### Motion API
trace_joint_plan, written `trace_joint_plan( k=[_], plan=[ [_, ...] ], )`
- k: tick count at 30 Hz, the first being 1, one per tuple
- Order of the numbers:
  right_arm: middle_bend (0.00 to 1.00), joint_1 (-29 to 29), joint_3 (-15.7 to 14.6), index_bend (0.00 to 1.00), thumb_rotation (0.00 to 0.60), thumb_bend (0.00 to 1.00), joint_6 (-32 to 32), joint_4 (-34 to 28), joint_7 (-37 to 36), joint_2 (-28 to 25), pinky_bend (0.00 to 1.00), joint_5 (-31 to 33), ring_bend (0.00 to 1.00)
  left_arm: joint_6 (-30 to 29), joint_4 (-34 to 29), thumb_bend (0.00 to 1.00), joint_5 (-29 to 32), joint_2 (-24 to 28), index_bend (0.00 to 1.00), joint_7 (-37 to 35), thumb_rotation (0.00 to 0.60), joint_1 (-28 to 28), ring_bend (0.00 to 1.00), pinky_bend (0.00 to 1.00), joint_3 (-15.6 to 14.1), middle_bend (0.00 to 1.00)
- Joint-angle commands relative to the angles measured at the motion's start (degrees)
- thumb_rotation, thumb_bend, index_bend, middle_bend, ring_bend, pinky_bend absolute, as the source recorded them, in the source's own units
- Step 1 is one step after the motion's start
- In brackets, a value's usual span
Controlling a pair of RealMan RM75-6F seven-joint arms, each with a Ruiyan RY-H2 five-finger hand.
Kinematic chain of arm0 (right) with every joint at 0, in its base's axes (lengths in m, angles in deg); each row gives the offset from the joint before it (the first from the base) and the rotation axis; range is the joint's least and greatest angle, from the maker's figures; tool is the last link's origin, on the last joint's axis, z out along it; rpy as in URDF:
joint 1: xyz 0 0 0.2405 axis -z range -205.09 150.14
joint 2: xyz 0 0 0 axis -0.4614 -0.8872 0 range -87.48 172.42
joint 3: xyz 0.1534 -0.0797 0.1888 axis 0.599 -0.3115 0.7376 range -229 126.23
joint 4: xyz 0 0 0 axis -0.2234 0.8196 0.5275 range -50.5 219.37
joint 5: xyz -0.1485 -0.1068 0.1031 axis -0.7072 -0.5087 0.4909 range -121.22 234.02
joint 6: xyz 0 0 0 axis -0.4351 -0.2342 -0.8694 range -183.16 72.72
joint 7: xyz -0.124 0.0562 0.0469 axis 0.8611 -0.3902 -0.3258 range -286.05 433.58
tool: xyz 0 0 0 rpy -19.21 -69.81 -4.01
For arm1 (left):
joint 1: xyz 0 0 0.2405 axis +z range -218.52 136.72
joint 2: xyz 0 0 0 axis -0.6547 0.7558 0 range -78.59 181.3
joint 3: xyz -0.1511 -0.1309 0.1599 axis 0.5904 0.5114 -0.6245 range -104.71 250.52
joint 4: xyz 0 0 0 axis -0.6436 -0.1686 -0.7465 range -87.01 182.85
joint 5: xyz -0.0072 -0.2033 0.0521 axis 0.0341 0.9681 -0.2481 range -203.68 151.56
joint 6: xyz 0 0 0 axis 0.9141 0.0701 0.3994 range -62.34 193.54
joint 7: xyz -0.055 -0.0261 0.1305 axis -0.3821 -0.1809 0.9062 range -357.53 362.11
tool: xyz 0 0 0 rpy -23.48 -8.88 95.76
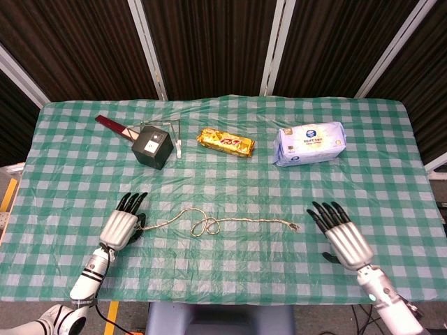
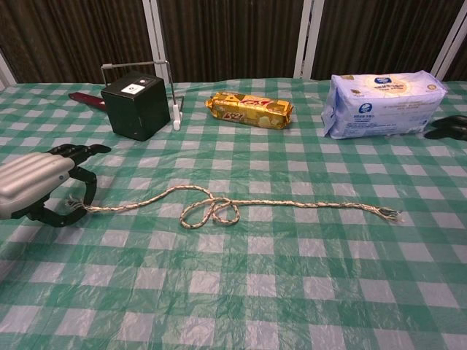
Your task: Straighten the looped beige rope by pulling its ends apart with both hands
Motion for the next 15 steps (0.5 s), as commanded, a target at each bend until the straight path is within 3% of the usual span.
trace_joint_plan(
  k=[1,8,15],
  plan=[
    [0.00,-4.57,4.25,0.36,0.600,0.28,3.94,-0.19,6.12,5.75,0.00,3.98,0.00,-0.01,-0.27,0.41,0.10,0.26,0.62,0.40,0.600,-0.08,0.00,0.00,0.08,0.00],
    [0.00,-10.26,6.43,0.47,0.600,0.32,10.76,1.82,17.88,13.23,0.00,12.32,0.00,0.28,-2.14,0.41,0.67,1.78,0.63,2.34,0.600,-0.71,0.00,0.00,0.71,0.00],
    [0.00,-12.72,6.70,0.50,0.600,0.33,11.22,6.02,25.07,18.69,0.00,17.93,0.00,0.99,-3.37,0.41,1.19,3.07,0.63,2.90,0.600,-1.04,0.00,0.00,0.74,0.01]
  ],
)
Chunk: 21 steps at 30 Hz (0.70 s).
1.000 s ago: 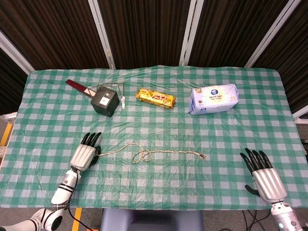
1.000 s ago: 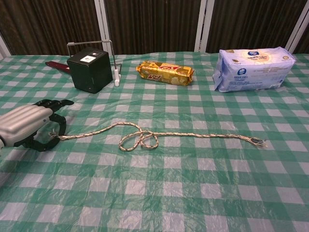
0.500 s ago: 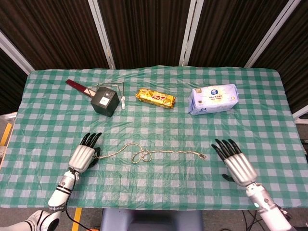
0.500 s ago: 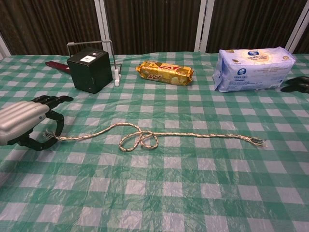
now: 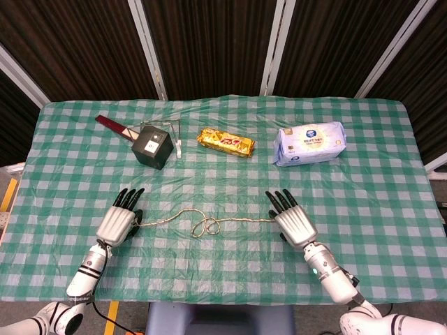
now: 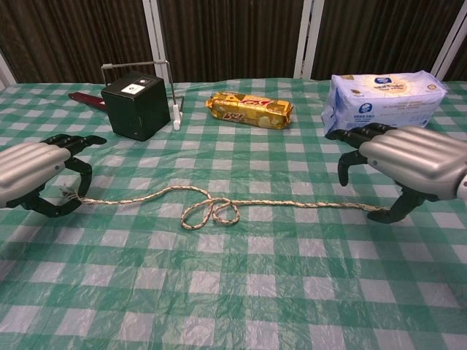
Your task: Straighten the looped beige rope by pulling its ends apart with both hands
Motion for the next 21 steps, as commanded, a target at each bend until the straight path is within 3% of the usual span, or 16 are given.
trace_joint_plan(
  k=[1,8,15,21],
  plan=[
    [0.00,-1.58,0.34,0.51,0.600,0.34,-0.25,3.33,3.03,3.39,0.00,2.25,0.00,0.22,-0.43,0.41,0.14,0.46,0.64,-0.08,0.600,-0.11,0.00,0.00,-0.02,0.01],
    [0.00,-2.73,-0.08,0.55,0.600,0.38,-0.26,7.74,3.54,6.07,0.00,5.21,0.00,0.59,-0.21,0.41,0.40,1.07,0.64,-0.72,0.600,-0.34,0.00,0.00,-0.06,0.01],
    [0.00,-3.12,-0.57,0.58,0.600,0.45,-0.33,8.89,2.51,5.54,0.00,7.13,0.00,1.02,0.10,0.41,-0.03,1.45,0.63,-1.43,0.600,-0.61,0.00,0.00,-0.67,0.01],
    [0.00,-3.30,-1.20,0.61,0.600,0.45,-0.33,9.94,1.06,5.14,0.00,8.11,0.00,2.61,-1.40,0.41,0.67,2.79,0.62,-1.99,0.600,-1.03,0.00,0.00,-0.77,0.00]
  ],
)
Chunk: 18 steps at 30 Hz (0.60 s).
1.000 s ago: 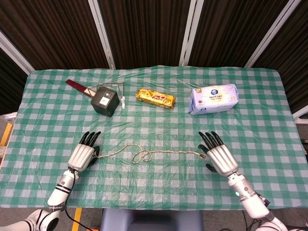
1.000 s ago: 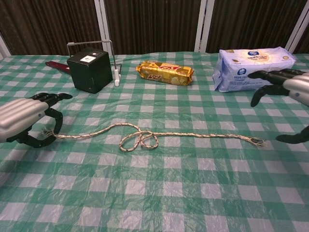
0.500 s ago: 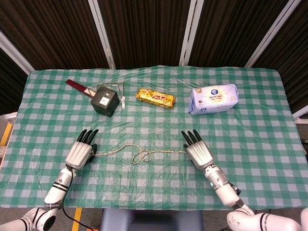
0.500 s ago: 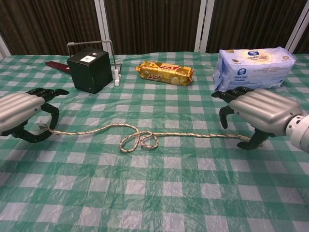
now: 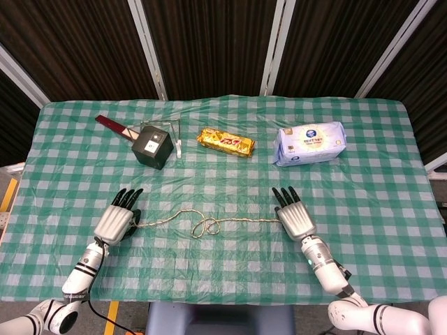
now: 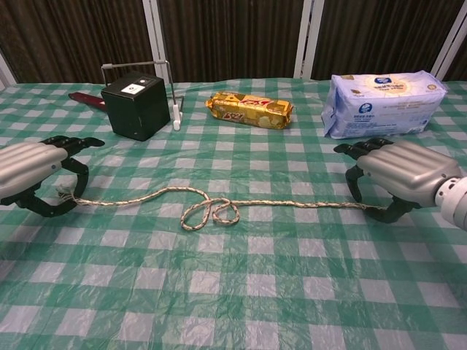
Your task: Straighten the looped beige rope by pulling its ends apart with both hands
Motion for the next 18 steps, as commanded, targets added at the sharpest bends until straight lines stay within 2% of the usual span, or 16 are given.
trace_joint_plan(
  k=[1,9,18],
  plan=[
    [0.00,-0.14,-0.25,0.61,0.600,0.45,-0.01,0.38,-0.55,-0.30,0.00,0.78,0.00,0.03,-0.13,0.41,0.09,0.17,0.62,0.18,0.600,-0.09,0.00,0.00,-0.05,0.00],
    [0.00,-0.74,-0.90,0.62,0.600,0.45,0.79,0.33,-0.58,-0.78,0.00,3.00,0.00,0.29,-0.29,0.41,0.45,0.22,0.62,0.70,0.600,-0.14,0.00,0.00,-0.20,0.00],
    [0.01,-1.27,-1.57,0.72,0.600,0.45,0.41,-0.14,-0.09,-1.24,0.00,4.33,0.00,0.13,-0.25,0.41,0.56,0.09,0.63,1.01,0.600,-0.12,0.00,0.00,-0.31,0.00]
  ],
)
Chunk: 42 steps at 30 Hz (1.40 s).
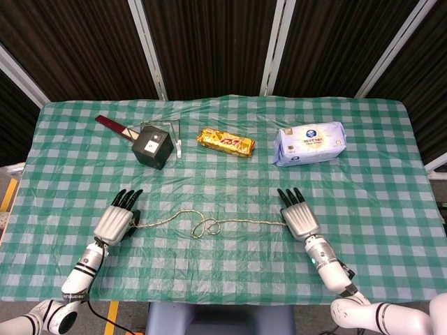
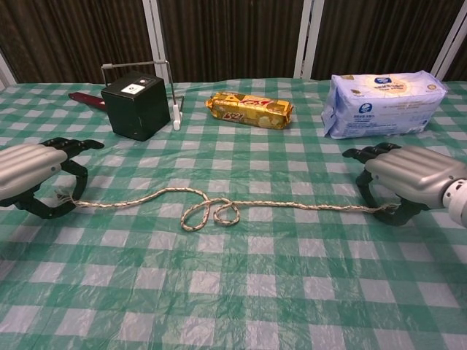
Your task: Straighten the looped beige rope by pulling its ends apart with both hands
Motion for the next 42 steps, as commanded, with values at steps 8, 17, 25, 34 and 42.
trace_joint_plan(
  k=[8,17,25,34,42],
  plan=[
    [0.03,-0.65,0.00,0.75,0.600,0.46,-1.13,-2.36,1.19,-1.22,0.00,1.74,0.00,-0.62,-0.14,0.42,0.52,0.56,0.62,0.74,0.600,0.10,0.00,0.00,0.51,0.00],
    [0.03,0.31,1.83,0.76,0.600,0.46,-3.72,-5.00,-2.45,-5.42,0.00,3.35,0.00,0.42,0.94,0.42,3.47,2.74,0.62,-0.87,0.600,0.43,0.00,0.00,2.06,0.00],
    [0.04,1.46,3.44,0.76,0.600,0.46,-5.06,-5.51,-6.91,-9.81,0.00,5.03,0.00,-1.05,0.78,0.42,4.43,5.23,0.62,-1.97,0.600,1.07,0.00,0.00,3.27,0.00],
    [0.06,2.73,3.62,0.76,0.600,0.46,-4.77,-4.00,-10.31,-12.56,0.00,7.59,0.00,-1.08,0.75,0.42,5.32,6.22,0.63,-5.27,0.600,1.30,0.00,0.00,4.15,0.00],
    [0.06,3.90,3.66,0.76,0.600,0.46,-4.33,-1.44,-12.82,-14.34,0.00,9.87,0.00,-1.56,2.59,0.44,5.05,5.65,0.63,-6.72,0.600,1.39,0.00,0.00,4.15,0.00]
  ],
)
